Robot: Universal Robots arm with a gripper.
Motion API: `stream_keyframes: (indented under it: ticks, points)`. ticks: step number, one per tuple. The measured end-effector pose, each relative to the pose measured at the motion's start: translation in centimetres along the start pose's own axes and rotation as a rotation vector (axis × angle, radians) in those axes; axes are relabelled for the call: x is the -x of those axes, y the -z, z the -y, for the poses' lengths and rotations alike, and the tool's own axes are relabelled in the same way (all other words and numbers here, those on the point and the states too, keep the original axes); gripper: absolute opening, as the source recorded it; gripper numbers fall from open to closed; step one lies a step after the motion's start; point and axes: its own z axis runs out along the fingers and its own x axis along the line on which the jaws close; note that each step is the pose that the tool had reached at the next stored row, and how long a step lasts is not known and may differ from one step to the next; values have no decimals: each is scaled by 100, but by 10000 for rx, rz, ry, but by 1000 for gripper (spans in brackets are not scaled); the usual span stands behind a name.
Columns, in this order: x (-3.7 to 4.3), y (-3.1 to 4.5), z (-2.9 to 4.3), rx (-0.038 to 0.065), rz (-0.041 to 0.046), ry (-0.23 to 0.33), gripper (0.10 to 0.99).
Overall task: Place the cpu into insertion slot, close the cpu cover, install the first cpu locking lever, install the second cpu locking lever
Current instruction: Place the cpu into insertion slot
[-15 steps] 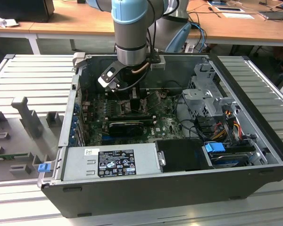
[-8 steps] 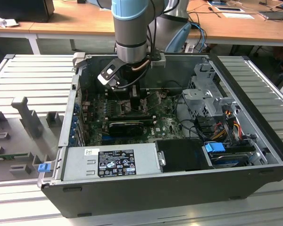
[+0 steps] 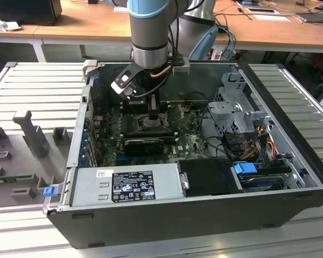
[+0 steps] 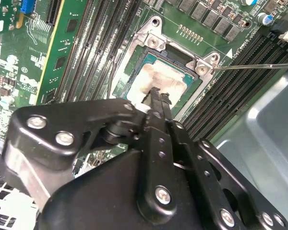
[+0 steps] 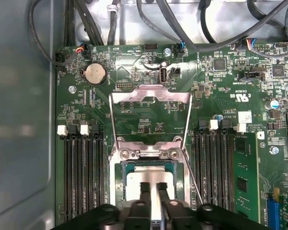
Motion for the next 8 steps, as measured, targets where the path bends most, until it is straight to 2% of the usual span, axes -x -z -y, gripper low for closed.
stream_keyframes:
  ticks: [1,8]
  points:
    - [0,9,-1,-3,0,0,106]
    - [-1,52,-4,-9,0,-1,106]
